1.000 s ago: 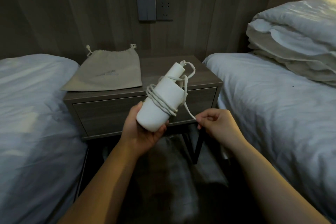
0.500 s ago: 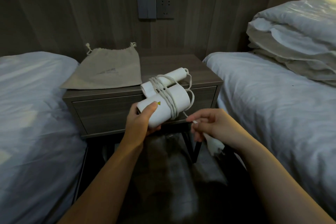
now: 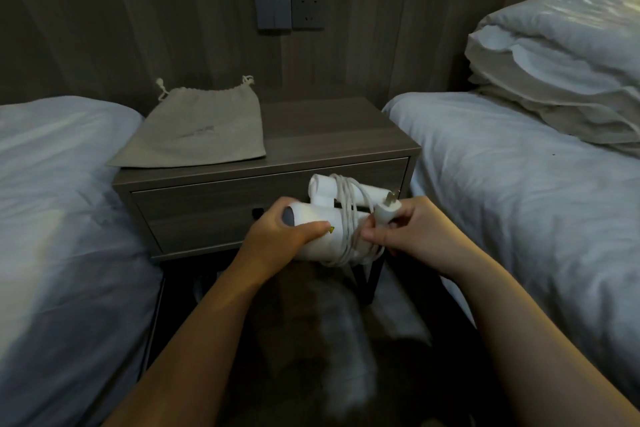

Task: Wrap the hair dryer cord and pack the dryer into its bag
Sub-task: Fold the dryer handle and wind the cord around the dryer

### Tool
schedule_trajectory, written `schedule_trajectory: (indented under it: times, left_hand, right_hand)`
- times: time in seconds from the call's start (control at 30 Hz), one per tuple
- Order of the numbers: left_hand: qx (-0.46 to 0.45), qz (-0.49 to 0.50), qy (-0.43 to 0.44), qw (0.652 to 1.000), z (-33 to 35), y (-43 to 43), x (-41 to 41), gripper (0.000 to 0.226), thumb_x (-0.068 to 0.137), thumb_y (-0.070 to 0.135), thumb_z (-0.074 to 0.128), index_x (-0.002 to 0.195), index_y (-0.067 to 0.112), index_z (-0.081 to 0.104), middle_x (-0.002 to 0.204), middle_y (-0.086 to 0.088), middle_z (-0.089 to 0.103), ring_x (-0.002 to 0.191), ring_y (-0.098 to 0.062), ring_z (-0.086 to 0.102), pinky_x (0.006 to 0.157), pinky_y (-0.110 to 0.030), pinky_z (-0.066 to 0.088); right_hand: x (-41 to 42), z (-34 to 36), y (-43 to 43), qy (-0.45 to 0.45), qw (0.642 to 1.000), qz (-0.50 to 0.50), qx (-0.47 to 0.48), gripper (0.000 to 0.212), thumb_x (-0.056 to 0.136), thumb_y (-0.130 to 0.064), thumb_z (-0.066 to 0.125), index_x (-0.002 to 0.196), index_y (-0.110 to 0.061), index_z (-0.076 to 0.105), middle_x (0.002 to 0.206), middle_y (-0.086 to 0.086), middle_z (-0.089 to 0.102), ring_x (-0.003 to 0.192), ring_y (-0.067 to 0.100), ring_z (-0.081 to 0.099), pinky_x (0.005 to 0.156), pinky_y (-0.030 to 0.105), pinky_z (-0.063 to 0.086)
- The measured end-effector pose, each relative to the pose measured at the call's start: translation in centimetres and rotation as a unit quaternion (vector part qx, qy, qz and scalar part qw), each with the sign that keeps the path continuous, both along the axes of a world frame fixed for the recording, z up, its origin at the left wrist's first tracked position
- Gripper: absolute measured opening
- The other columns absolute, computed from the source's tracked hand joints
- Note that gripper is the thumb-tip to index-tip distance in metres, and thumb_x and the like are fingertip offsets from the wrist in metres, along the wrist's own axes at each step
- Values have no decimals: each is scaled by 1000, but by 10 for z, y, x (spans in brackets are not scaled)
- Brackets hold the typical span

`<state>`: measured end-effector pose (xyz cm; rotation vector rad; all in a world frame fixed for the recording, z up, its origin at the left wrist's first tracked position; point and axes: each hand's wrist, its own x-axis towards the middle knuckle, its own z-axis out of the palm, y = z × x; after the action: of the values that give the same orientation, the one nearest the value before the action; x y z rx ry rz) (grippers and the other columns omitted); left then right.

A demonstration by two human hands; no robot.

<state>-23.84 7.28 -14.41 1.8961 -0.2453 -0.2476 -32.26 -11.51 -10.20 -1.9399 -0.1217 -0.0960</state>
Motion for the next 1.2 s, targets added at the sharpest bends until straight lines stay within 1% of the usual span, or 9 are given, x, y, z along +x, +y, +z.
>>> schedule_trajectory:
  times: [0.13, 0.3, 0.37, 0.57, 0.67, 0.83, 1.0, 1.1, 1.2]
  left_hand:
    - [31, -35, -9, 999, -5, 0, -2, 40, 69, 36, 76, 102, 29, 55, 96, 5, 56, 88, -16, 58, 61, -30, 52]
    - [41, -78, -3, 996, -8, 1, -3, 37, 70, 34, 76, 101, 31, 56, 99, 4, 60, 88, -14, 60, 63, -31, 55]
    - [28, -93, 6, 995, -7, 0, -4, 35, 71, 33, 76, 101, 30, 57, 99, 1, 61, 89, -16, 61, 67, -37, 56]
    - [-26, -149, 15, 988, 0, 5, -9, 55, 48, 51, 70, 98, 32, 60, 102, -2, 64, 93, -21, 65, 72, -43, 57]
    - [-44, -172, 10, 984, 2, 8, -9, 57, 48, 50, 70, 101, 31, 60, 104, -2, 63, 95, -19, 64, 69, -34, 57]
    - [-27, -206, 3, 978, 2, 12, -5, 54, 51, 48, 69, 103, 42, 57, 113, 0, 57, 101, -21, 61, 68, -25, 53]
    - [-41, -220, 29, 974, -2, 14, -4, 55, 54, 44, 69, 107, 43, 57, 115, 3, 56, 100, -18, 61, 67, -23, 53]
    - [-93, -128, 23, 987, -2, 5, -7, 37, 67, 34, 65, 102, 42, 58, 111, 4, 58, 95, -18, 60, 72, -30, 55]
    - [-146, -16, 18, 989, -1, -9, -12, 31, 85, 22, 62, 113, 33, 53, 103, 7, 54, 85, -12, 58, 62, -25, 55]
  right_hand:
    - [1, -2, -2, 41, 999, 7, 25, 10, 77, -2, 70, 76, -10, 65, 54, -2, 66, 51, 8, 61, 55, 21, 52]
    - [6, -5, -8, 40, 996, -36, 66, 26, 75, 5, 69, 92, -10, 56, 72, 21, 66, 57, 23, 67, 58, 31, 56]
    - [10, -7, -9, 12, 996, -79, 50, 27, 73, 3, 72, 87, -13, 57, 68, 17, 65, 56, 18, 64, 61, 32, 55]
    - [13, -11, -18, -37, 985, -163, -33, 30, 65, -12, 82, 90, -12, 66, 82, -6, 59, 65, -2, 52, 61, 7, 40]
    - [15, -13, -27, -29, 984, -154, -84, 36, 66, -25, 82, 95, -19, 62, 103, -7, 61, 84, -3, 54, 77, 18, 40]
    - [13, -16, -40, 94, 989, -29, -113, 72, 68, -41, 77, 132, -29, 44, 126, -1, 58, 117, 5, 53, 101, 29, 43]
    - [8, -14, -30, 117, 983, 46, -136, 47, 83, -32, 65, 125, -35, 44, 114, -4, 63, 103, 15, 62, 83, 22, 50]
    - [8, -14, -22, 131, 988, -1, -80, 30, 87, -29, 59, 117, -28, 52, 103, 6, 67, 91, 30, 67, 65, 22, 53]
    - [9, -17, -15, 123, 988, -84, -39, 29, 85, -31, 60, 113, -26, 57, 97, 2, 67, 81, 20, 66, 60, 21, 51]
